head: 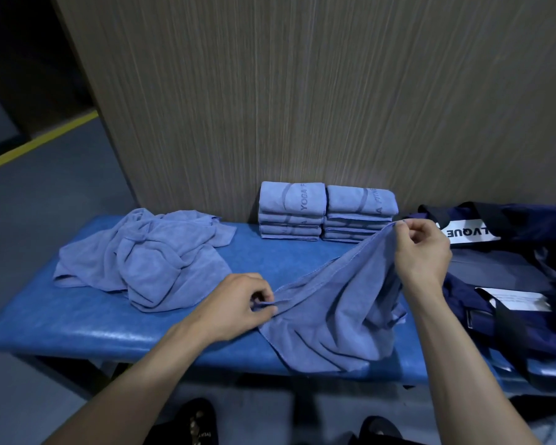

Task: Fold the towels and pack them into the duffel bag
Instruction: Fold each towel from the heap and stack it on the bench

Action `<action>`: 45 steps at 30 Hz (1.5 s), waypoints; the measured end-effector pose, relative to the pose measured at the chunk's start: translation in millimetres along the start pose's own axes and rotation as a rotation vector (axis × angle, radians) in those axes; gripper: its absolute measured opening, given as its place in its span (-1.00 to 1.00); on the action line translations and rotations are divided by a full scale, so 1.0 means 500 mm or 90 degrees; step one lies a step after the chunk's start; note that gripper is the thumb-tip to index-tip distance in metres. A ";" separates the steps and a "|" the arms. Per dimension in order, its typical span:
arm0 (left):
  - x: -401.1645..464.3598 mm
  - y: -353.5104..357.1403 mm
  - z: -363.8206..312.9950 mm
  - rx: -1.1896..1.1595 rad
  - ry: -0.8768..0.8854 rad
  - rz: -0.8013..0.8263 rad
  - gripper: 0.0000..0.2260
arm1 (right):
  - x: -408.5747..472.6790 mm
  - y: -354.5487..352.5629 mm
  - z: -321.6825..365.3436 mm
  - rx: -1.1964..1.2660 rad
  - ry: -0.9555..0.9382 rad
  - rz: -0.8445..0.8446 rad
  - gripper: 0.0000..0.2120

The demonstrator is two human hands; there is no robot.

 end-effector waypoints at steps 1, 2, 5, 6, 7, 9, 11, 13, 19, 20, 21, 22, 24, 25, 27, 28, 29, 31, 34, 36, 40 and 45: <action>0.001 -0.001 0.002 0.012 0.010 0.004 -0.94 | 0.001 0.000 -0.001 0.008 -0.001 0.001 -0.91; 0.000 0.002 0.004 0.027 0.022 0.013 -0.94 | 0.000 0.000 -0.001 0.015 -0.002 0.002 -0.91; -0.006 0.027 0.005 0.052 0.052 0.052 -0.85 | -0.003 0.002 0.001 0.031 -0.008 0.005 -0.89; -0.010 0.039 0.005 0.048 0.056 0.073 -0.82 | -0.004 0.003 0.001 0.034 -0.011 0.006 -0.89; -0.014 0.051 0.005 0.043 0.053 0.099 -0.78 | -0.005 0.004 0.000 0.036 -0.012 0.007 -0.89; -0.023 0.067 0.008 0.032 0.040 0.150 -0.71 | -0.004 0.009 -0.003 0.037 -0.011 0.013 -0.89; -0.027 0.069 0.006 0.027 0.036 0.172 -0.68 | -0.004 0.012 -0.006 0.037 -0.012 0.015 -0.90; -0.029 0.068 0.005 0.017 0.028 0.183 -0.66 | -0.002 0.015 -0.009 0.038 -0.014 0.018 -0.91; -0.023 0.074 -0.010 -0.030 0.022 0.157 -0.66 | -0.003 0.020 -0.012 0.036 -0.019 0.028 -0.91; -0.022 0.074 -0.013 -0.032 0.028 0.151 -0.66 | -0.003 0.020 -0.012 0.037 -0.020 0.029 -0.91; -0.020 0.075 -0.016 -0.027 0.034 0.146 -0.67 | -0.003 0.021 -0.013 0.039 -0.019 0.029 -0.91; -0.019 0.075 -0.017 -0.016 0.043 0.140 -0.66 | -0.003 0.021 -0.014 0.041 -0.018 0.029 -0.91; -0.013 0.066 -0.011 0.023 0.056 0.118 -0.63 | -0.002 0.018 -0.015 0.050 -0.015 0.026 -0.92; -0.007 0.054 -0.002 0.047 0.057 0.096 -0.61 | 0.000 0.015 -0.015 0.057 -0.014 0.022 -0.92; 0.008 0.020 0.018 0.078 0.060 0.042 -0.58 | 0.005 0.006 -0.014 0.093 -0.003 0.012 -0.92; 0.016 0.000 0.027 0.079 0.058 0.011 -0.58 | 0.007 0.001 -0.013 0.126 0.009 0.012 -0.92; 0.022 -0.021 0.035 0.075 0.050 -0.023 -0.58 | 0.008 -0.001 -0.010 0.166 0.022 0.017 -0.91; 0.035 -0.066 0.048 0.043 0.007 -0.092 -0.61 | 0.006 0.001 -0.001 0.245 0.046 0.045 -0.88; 0.047 -0.127 0.061 -0.038 -0.038 -0.205 -0.69 | 0.004 0.006 0.021 0.335 0.072 0.086 -0.89; 0.050 -0.159 0.066 -0.097 -0.051 -0.268 -0.76 | 0.008 0.003 0.039 0.374 0.076 0.089 -0.89; 0.044 -0.186 0.059 -0.257 -0.100 -0.331 -0.78 | 0.015 -0.009 0.075 0.464 0.083 0.064 -0.90; 0.049 -0.178 0.033 -0.115 -0.019 -0.289 -0.88 | 0.000 -0.008 0.109 0.519 0.117 0.064 -0.87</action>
Point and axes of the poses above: each hand's wrist, its own x-axis towards the middle knuckle, its own y-axis out of the palm, z = x × y, the point moved 8 cm from there along x, towards the middle knuckle, and after that the axes turned 13 degrees about -z, right-handed, at the moved point
